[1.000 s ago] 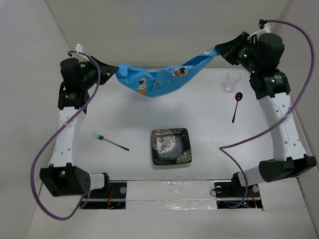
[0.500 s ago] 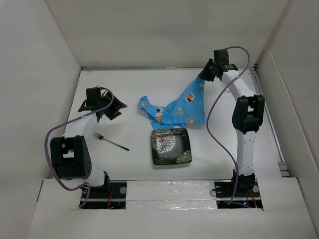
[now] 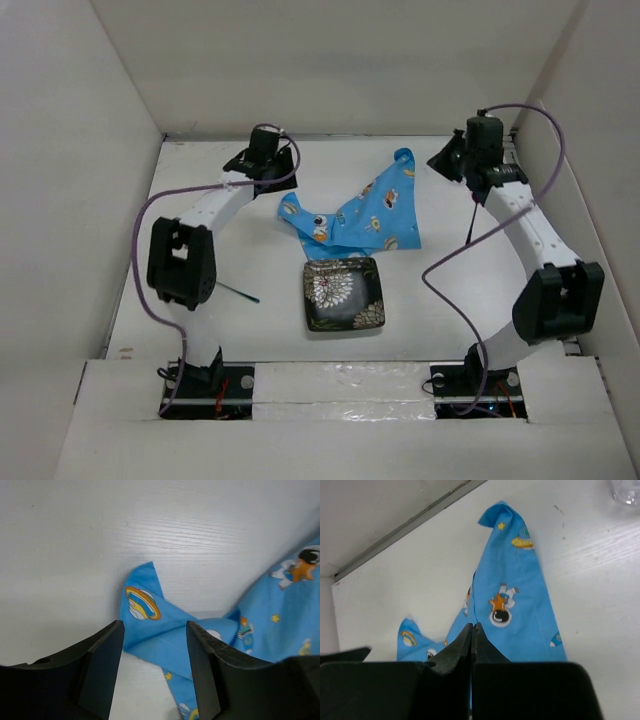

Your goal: Set the dinner table for one person

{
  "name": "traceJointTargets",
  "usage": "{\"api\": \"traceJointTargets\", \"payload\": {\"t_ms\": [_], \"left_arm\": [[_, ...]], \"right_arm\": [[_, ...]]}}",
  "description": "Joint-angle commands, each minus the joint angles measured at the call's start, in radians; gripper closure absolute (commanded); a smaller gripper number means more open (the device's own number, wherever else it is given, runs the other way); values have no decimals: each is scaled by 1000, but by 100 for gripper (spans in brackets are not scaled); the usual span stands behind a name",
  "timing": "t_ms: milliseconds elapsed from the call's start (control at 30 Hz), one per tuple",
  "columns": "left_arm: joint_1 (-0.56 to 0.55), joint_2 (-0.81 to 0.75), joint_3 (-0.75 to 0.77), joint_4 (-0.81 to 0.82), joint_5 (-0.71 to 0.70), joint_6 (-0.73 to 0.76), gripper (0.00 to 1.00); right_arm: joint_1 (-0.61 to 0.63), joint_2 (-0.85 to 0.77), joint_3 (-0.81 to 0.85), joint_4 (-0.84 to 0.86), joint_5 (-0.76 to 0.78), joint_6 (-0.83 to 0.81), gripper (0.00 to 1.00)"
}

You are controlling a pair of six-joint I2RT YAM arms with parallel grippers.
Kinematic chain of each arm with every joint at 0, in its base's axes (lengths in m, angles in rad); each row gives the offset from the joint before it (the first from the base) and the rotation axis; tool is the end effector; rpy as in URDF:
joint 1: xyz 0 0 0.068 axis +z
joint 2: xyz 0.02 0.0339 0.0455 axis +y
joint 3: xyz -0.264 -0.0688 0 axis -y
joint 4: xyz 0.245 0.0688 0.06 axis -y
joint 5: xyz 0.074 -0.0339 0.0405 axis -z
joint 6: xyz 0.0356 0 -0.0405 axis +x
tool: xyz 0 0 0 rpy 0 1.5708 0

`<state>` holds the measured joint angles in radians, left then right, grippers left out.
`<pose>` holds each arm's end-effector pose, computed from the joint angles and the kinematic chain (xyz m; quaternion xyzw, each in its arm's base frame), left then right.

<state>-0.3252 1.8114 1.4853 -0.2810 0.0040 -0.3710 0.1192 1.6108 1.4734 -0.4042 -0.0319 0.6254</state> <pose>0.4020 -0.1357 0.2857 -0.0194 0.8859 -0.1597 0.4350 0.3726 0.0458 0.3467 0.2103 0.8446 0.1919 0.4534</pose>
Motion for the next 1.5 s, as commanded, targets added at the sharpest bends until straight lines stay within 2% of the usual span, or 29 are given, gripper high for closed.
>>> {"api": "traceJointTargets", "payload": {"t_ms": [0, 100, 133, 200, 233, 333, 433, 567, 667, 700, 767, 833, 867, 1033, 1233, 1367, 1467], "left_arm": [[12, 145, 122, -86, -73, 164, 51], [12, 253, 226, -119, -10, 279, 50], [12, 273, 245, -124, -19, 294, 50], [12, 302, 265, -112, -36, 313, 50], [12, 308, 267, -100, -38, 317, 49], [12, 345, 294, -93, -10, 331, 49], [12, 370, 291, -95, 53, 323, 51], [12, 374, 253, -63, 100, 311, 55], [12, 378, 242, -60, 117, 302, 65], [12, 368, 228, -54, 117, 300, 73], [12, 356, 208, -31, 131, 296, 78], [12, 342, 185, -21, 143, 279, 95], [24, 338, 179, -11, 145, 273, 100], [58, 269, 127, 23, 174, 230, 100], [58, 126, 30, 32, 123, 135, 100], [58, 33, -71, 49, 91, 34, 100], [58, -33, -146, 98, 97, -40, 100]], "right_arm": [[17, -113, -189, 94, -32, 17, 100], [17, -201, -290, 79, -68, 17, 99], [28, -219, -306, 55, -74, 11, 87], [28, -253, -327, 13, -63, 2, 74], [28, -287, -358, 4, -69, -6, 62], [28, -333, -409, -37, -66, -6, 45], [28, -335, -455, -53, -37, 11, 39], [-4, -272, -541, -38, -54, 37, 38], [-15, -206, -555, -15, -71, 45, 38], [-15, -195, -558, -10, -71, 46, 39], [-15, -181, -561, 18, -56, 51, 39], [-24, -151, -545, 16, -39, 48, 39], [-24, -138, -535, 12, -31, 42, 39], [-15, -54, -502, 1, -36, 22, 38], [-6, 33, -464, -5, -28, 33, 38], [33, 103, -414, -22, -5, 65, 44], [42, 106, -421, -22, 26, 111, 52]]}}
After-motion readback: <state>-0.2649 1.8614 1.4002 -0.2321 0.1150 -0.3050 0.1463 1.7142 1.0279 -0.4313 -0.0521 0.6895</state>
